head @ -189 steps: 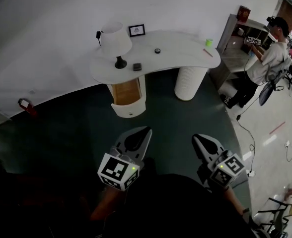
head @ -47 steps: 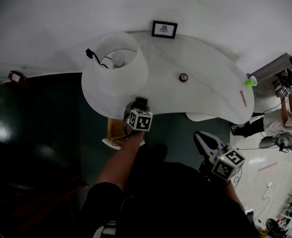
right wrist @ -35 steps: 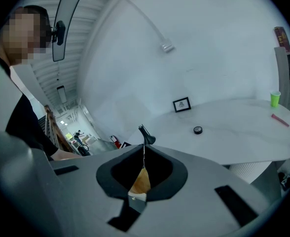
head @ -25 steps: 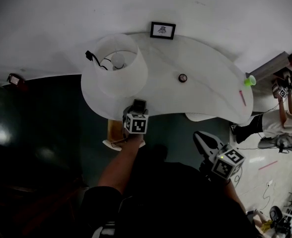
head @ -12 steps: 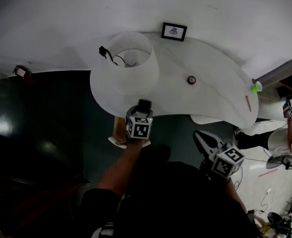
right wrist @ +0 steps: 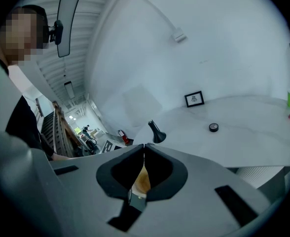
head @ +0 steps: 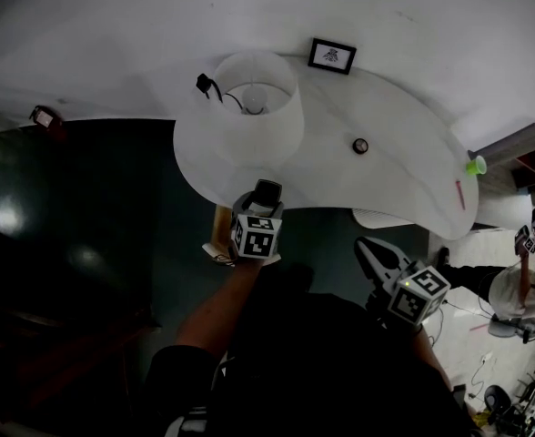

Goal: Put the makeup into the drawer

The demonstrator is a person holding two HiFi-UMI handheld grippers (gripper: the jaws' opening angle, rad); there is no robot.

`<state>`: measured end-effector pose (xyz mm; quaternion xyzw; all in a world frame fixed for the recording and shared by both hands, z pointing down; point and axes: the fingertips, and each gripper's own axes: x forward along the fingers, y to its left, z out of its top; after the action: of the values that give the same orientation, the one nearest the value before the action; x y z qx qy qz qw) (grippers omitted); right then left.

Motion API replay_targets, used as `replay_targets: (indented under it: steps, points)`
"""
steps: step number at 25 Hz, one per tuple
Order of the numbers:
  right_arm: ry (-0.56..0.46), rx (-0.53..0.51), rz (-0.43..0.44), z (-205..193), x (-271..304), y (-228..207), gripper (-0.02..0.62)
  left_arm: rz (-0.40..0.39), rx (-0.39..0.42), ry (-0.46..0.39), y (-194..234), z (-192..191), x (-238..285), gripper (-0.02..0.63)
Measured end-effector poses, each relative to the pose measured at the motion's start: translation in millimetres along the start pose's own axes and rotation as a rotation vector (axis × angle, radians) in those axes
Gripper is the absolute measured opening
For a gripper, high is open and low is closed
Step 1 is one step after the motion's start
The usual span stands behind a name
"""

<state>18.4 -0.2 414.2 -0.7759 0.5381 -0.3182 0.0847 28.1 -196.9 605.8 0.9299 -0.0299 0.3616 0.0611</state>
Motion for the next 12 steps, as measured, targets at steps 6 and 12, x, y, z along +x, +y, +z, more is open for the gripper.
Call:
replay_targets:
  steps: [6,12]
  points:
    - [0.022,-0.023,0.025,-6.2,7.7,6.6,0.017,0.012,-0.022,0.006,7.8,-18.3,-21.8,0.316]
    - [0.032,0.022,0.038,-10.6,16.2,15.8,0.017,0.019,-0.040,0.025,15.1,-40.4,-41.5,0.316]
